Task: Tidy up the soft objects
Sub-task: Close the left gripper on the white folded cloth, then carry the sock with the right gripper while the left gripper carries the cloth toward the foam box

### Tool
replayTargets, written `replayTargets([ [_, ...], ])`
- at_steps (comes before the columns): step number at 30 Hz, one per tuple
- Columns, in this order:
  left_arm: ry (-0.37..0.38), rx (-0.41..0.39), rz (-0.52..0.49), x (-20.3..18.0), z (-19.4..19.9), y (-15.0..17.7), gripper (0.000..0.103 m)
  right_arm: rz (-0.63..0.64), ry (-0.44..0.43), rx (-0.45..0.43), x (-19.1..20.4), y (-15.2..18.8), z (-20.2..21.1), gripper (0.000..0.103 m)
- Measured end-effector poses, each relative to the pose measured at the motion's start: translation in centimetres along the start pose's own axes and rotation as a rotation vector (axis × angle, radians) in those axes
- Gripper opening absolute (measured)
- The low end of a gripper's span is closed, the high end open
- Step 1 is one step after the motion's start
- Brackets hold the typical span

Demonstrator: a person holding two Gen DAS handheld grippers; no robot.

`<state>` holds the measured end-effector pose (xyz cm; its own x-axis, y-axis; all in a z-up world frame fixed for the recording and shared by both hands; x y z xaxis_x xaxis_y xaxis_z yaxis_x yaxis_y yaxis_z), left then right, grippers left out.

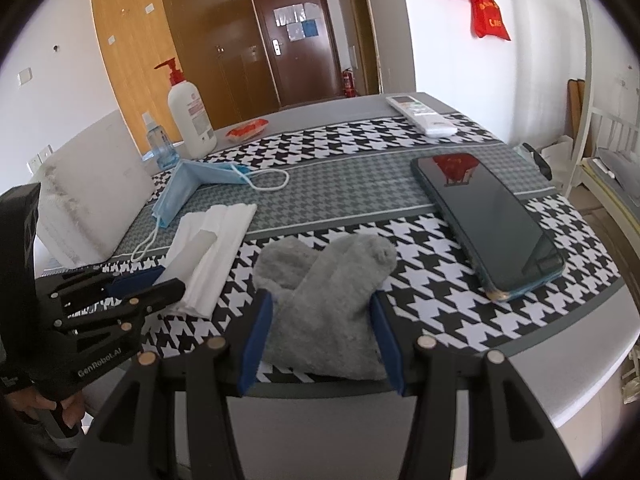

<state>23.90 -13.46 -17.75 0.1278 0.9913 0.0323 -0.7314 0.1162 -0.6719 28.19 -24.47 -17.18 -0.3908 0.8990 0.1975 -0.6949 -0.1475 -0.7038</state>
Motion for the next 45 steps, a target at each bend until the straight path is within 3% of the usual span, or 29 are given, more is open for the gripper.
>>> replayTargets([
  [2,0.01,-0.013,0.0,-0.1,0.3,-0.1,0.017,0.0,0.003,0.0,0.0,-0.1,0.0,0.055],
  [9,0.062,-0.085,0.007,0.1,2.8,-1.3,0.017,0.003,0.012,-0.004,0.1,-0.4,0.2,0.055],
  [15,0.063,-0.13,0.021,1.0,4.5,-1.8,0.017,0.017,0.018,0.018,0.7,-0.4,-0.8,0.059],
  [31,0.048,-0.137,0.045,3.1,5.3,-1.3,0.017,0.083,0.117,0.037,1.1,-0.4,-2.7,0.067],
  [34,0.048,-0.141,0.044,3.3,5.5,-1.3,0.017,0.093,0.156,0.036,1.0,-0.3,-2.7,0.059],
  [37,0.048,-0.146,0.045,3.6,5.8,-1.2,0.017,0.083,0.143,0.04,1.1,-0.5,-2.5,0.029],
  [45,0.036,-0.165,0.046,4.9,6.7,-0.9,0.017,0.065,0.09,-0.006,2.4,-1.2,-1.0,0.025],
])
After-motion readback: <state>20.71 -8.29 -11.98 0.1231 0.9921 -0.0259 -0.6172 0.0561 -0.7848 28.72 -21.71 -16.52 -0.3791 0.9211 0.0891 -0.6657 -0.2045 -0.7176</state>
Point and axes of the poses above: each gripper's, at about its wrist camera, not at the fingertips, and z roughly against the way its jaws point, x to its left, y to its underside, the point moved 10 cm from there along -z, roughly the way its jaws point, and after that the axes turned 1 degree about -z, right-handed, at the moved point
